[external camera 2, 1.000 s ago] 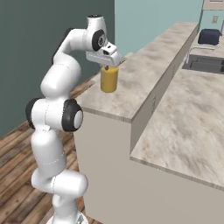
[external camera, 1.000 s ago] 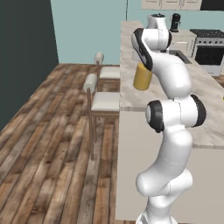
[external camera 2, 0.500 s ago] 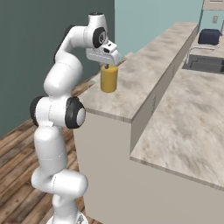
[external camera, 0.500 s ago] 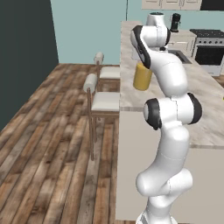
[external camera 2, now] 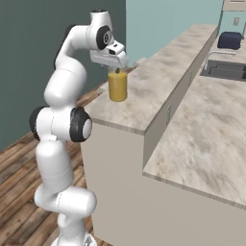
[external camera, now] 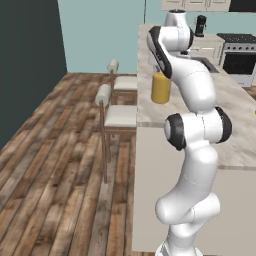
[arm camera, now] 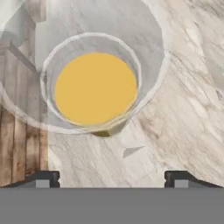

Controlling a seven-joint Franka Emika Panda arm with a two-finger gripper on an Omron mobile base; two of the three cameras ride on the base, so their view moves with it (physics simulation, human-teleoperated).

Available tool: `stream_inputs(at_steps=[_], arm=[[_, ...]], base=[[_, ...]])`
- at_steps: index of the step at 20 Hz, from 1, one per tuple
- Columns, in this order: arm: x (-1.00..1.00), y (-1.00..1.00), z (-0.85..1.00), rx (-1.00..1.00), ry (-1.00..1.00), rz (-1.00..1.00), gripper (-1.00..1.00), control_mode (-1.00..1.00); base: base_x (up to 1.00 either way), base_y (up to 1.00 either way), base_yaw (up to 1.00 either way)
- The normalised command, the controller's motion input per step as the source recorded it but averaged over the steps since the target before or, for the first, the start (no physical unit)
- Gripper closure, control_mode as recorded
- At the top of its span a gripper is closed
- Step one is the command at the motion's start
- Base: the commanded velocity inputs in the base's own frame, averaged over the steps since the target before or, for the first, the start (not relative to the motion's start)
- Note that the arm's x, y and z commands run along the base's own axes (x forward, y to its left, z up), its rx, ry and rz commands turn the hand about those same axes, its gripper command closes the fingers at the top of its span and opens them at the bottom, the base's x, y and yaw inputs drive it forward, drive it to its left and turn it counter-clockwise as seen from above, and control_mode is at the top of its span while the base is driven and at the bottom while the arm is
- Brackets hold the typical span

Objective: Place the pitcher and cup on the dining counter for serving.

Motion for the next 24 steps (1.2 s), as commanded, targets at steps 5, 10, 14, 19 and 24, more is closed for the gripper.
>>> stream_inputs(at_steps=[5, 10, 14, 19, 24], arm=[[-0.43, 0.05, 0.17, -0.04, -0.21, -0.01, -1.00, -1.00], [-0.91, 0.00, 0.12, 0.00, -0.32, 0.00, -1.00, -1.00], [-1.00, 0.01, -0.08, 0.00, -0.28, 0.00, -1.00, -1.00], [-1.00, 0.01, -0.29, 0.00, -0.23, 0.00, -1.00, -1.00], [-1.00, 0.04, -0.22, 0.00, -0.18, 0.00, -1.00, -1.00]], base=[[0.00, 0.00, 0.00], [0.00, 0.00, 0.00], [0.00, 0.00, 0.00], [0.00, 0.00, 0.00], [0.00, 0.00, 0.00]])
